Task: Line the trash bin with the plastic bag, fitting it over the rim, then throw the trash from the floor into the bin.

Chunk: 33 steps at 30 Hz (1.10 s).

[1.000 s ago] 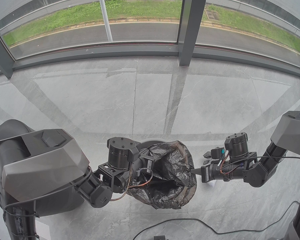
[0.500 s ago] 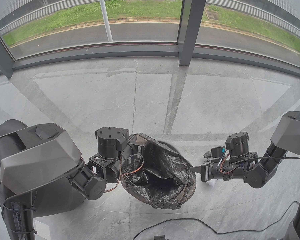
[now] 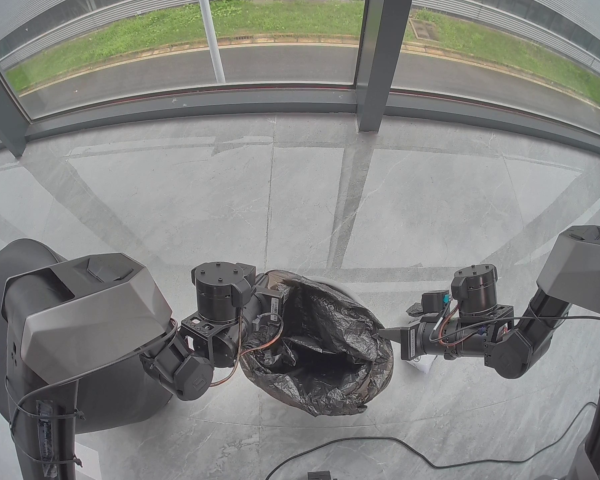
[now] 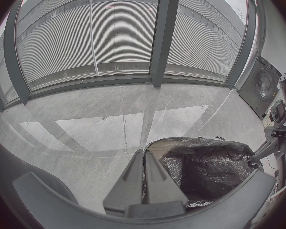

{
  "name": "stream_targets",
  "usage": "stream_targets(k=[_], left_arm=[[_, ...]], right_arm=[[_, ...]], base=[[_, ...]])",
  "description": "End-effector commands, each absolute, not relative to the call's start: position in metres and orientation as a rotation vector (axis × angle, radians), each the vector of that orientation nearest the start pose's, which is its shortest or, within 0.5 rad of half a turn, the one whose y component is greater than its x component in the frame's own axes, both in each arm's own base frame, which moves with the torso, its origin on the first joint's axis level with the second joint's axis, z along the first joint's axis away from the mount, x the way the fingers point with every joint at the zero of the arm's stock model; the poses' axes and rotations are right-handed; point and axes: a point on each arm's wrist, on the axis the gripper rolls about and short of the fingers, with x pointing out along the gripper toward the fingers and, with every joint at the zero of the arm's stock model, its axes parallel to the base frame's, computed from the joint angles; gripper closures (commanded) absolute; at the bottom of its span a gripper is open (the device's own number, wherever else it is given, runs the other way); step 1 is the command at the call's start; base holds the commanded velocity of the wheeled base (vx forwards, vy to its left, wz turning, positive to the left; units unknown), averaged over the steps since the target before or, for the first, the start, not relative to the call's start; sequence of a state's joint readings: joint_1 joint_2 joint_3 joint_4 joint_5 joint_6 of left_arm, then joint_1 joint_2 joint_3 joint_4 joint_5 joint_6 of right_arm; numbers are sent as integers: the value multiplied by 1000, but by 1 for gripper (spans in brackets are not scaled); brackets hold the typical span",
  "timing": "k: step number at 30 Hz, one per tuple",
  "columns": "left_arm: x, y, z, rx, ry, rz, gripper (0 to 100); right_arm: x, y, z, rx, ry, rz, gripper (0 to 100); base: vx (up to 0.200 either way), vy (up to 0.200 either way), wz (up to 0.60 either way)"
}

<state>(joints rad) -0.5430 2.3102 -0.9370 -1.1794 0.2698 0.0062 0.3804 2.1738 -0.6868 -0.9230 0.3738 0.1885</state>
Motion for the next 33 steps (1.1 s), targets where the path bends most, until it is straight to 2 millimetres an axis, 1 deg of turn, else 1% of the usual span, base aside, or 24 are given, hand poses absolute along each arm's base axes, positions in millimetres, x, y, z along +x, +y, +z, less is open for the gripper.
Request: stream_targets(k=[1, 5, 7, 9, 15, 17, 21, 24, 27, 33], left_arm=[[355, -207, 43, 85, 183, -273, 100], [355, -207, 44, 83, 179, -273, 100], [355, -207, 45, 83, 177, -273, 100], [356, -208, 48, 81, 170, -273, 100], [357, -207, 49, 78, 166, -270, 100], [358, -206, 49, 77, 166, -267, 100], [358, -206, 48, 76, 168, -270, 100], [358, -206, 47, 76, 172, -268, 100], [358, -206, 45, 78, 175, -268, 100], [363, -201, 40, 79, 187, -254, 100]], right_arm=[[318, 136, 23, 167, 648, 660, 100], [322, 135, 25, 163, 628, 628, 100], [327, 136, 25, 164, 617, 626, 100], [335, 140, 27, 164, 593, 628, 100], [350, 151, 36, 161, 540, 645, 100], [350, 154, 37, 159, 539, 651, 100], [350, 154, 36, 157, 546, 647, 100], [350, 154, 28, 155, 567, 643, 100], [351, 155, 24, 153, 573, 637, 100], [352, 154, 22, 140, 565, 611, 100]], base=[[0, 0, 0], [0, 0, 0], [0, 0, 0], [0, 0, 0], [0, 0, 0], [0, 0, 0], [0, 0, 0], [0, 0, 0], [0, 0, 0], [0, 0, 0]])
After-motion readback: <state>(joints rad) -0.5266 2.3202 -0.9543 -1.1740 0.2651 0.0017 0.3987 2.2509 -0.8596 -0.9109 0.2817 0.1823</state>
